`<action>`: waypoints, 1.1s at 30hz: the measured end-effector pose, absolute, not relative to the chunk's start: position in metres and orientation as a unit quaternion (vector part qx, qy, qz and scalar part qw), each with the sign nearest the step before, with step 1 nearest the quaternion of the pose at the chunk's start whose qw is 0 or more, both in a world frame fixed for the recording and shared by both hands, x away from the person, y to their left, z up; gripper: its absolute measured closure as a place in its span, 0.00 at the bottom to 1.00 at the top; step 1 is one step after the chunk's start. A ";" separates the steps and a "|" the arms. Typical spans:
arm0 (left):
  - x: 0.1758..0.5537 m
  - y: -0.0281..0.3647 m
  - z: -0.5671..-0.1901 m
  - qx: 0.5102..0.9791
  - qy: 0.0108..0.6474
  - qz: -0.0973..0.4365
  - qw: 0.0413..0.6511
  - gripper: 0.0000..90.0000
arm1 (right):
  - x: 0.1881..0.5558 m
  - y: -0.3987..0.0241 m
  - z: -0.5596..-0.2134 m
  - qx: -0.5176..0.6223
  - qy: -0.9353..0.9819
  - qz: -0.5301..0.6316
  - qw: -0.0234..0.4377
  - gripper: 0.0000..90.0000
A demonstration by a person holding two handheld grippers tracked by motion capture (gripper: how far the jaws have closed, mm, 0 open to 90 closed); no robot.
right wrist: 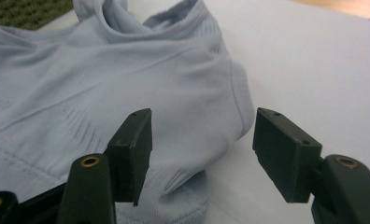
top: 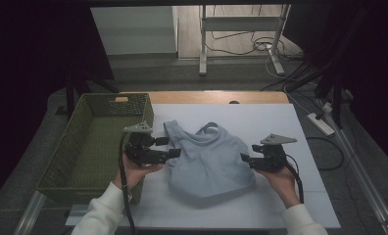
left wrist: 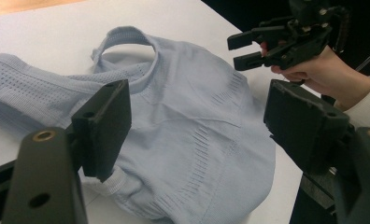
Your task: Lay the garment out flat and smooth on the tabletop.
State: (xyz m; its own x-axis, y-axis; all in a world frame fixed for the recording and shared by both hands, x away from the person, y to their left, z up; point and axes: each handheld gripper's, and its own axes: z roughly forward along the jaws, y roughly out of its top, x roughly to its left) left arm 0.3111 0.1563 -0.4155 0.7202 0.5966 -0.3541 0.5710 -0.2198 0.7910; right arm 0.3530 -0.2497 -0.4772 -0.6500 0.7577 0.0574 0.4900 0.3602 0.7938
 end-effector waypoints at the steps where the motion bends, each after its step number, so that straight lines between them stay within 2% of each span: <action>1: 0.311 0.156 -0.415 0.781 0.374 0.013 0.501 0.27 | 0.354 -0.249 -0.479 0.386 0.810 0.410 0.161 0.42; 18: 0.310 0.156 -0.413 0.776 0.367 0.016 0.513 0.27 | 0.361 -0.242 -0.502 0.394 0.827 0.377 0.132 0.39; 23: 0.310 0.155 -0.414 0.777 0.367 0.014 0.511 0.27 | 0.364 -0.239 -0.508 0.391 0.833 0.371 0.128 0.46; 31: 0.309 0.156 -0.414 0.775 0.370 0.016 0.513 0.27 | 0.365 -0.239 -0.513 0.397 0.835 0.362 0.119 0.50; 33: 0.309 0.156 -0.414 0.775 0.369 0.016 0.513 0.27 | 0.365 -0.238 -0.514 0.396 0.836 0.360 0.117 0.54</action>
